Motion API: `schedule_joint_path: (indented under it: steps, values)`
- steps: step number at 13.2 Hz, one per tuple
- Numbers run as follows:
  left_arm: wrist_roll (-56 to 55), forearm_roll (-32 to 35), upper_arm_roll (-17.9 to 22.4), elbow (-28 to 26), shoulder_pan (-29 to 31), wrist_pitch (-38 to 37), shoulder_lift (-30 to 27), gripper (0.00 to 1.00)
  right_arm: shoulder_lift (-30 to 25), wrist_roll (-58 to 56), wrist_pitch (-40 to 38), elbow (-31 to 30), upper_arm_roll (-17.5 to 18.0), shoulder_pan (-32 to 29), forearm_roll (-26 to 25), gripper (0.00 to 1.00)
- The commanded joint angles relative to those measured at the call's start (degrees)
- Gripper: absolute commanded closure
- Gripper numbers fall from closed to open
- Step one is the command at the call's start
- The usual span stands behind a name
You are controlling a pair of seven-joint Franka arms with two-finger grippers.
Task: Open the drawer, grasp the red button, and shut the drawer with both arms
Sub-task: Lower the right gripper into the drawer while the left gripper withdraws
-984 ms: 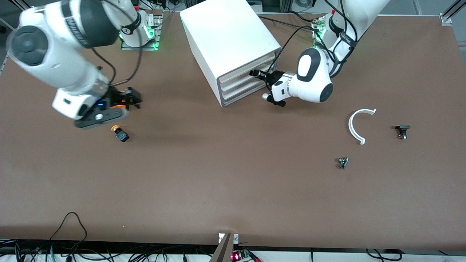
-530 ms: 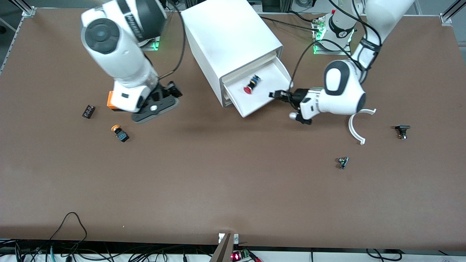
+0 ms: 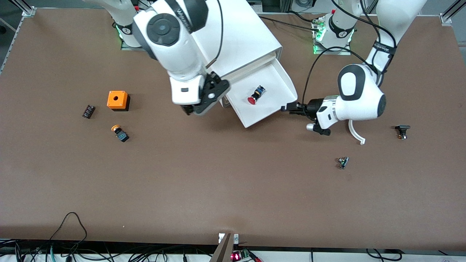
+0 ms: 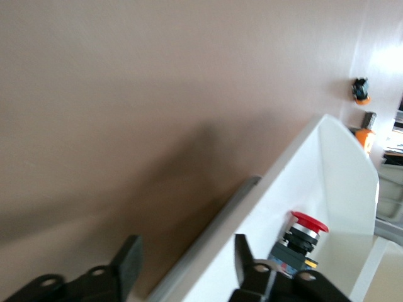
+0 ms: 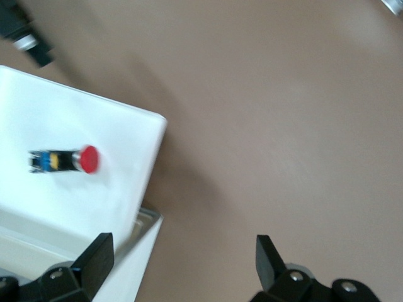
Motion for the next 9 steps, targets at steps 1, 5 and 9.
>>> schedule_joint_path:
  steps: [1, 5, 9]
  values:
    - [-1.90, 8.75, 3.78, 4.02, 1.10, -0.55, -5.07, 0.00, 8.97, -9.24, 0.37, 12.22, 3.05, 0.76, 0.81, 0.00]
    - [-1.73, 14.57, 9.76, 10.43, 4.35, -3.51, -8.94, 0.00, 13.02, -31.02, 1.78, 13.12, 6.04, 1.46, 0.73, 0.00]
    - [-1.81, 32.65, 13.91, 27.72, 6.03, -25.29, -9.92, 0.00, 14.08, -40.11, 0.56, 13.12, 6.13, 4.88, -4.17, 0.00]
